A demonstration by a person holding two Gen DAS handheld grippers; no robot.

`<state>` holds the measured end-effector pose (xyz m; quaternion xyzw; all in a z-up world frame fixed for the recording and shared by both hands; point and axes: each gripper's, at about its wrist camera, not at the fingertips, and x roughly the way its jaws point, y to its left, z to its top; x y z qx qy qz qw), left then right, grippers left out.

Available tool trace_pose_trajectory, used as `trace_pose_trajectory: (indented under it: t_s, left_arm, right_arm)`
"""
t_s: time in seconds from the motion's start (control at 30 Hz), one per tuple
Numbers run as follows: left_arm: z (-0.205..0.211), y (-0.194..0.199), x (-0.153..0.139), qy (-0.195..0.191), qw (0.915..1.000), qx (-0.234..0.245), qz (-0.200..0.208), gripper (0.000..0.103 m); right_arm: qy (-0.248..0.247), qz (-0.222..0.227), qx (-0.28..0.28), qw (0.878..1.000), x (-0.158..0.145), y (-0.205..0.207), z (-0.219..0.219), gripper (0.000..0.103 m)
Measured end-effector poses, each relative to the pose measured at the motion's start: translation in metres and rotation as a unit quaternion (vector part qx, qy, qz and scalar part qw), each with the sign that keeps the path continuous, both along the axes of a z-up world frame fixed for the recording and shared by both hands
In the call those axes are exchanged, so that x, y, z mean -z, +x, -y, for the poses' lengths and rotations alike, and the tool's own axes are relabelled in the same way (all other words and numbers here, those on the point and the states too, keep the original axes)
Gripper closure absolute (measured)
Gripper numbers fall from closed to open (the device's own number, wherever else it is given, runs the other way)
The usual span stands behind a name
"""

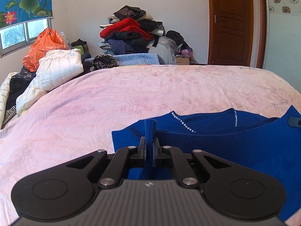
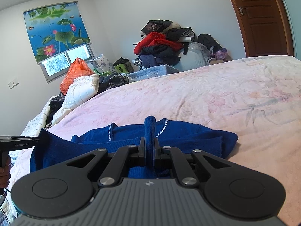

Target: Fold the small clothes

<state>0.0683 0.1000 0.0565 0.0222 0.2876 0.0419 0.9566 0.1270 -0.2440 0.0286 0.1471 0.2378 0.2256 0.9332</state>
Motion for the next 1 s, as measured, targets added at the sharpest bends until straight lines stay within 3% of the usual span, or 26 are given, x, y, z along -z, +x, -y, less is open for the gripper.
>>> trace_pose_trajectory:
  t_s: [0.43,0.73,0.87,1.0]
  left_arm:
    - [0.000,0.049,-0.013,0.016,0.9996,-0.004,0.022,0.097]
    - [-0.007,0.101,0.006,0.046,0.9984,-0.030,0.016,0.097]
    - [-0.023,0.119,0.017,0.011,0.9994,-0.027,-0.017,0.097]
    - [-0.040,0.125,0.029,-0.061,0.9946,0.031,-0.079,0.097]
  right_arm:
    - [0.020,-0.004,0.019,1.000,-0.005,0.041,0.003,0.094]
    - [0.015,-0.018,0.041,0.999,0.006,0.089,-0.001,0.094]
    - [0.016,-0.032,0.043,0.998,0.015,0.107,0.000,0.094]
    - [0.013,-0.048,0.035,0.998,0.026,0.109,0.001,0.094]
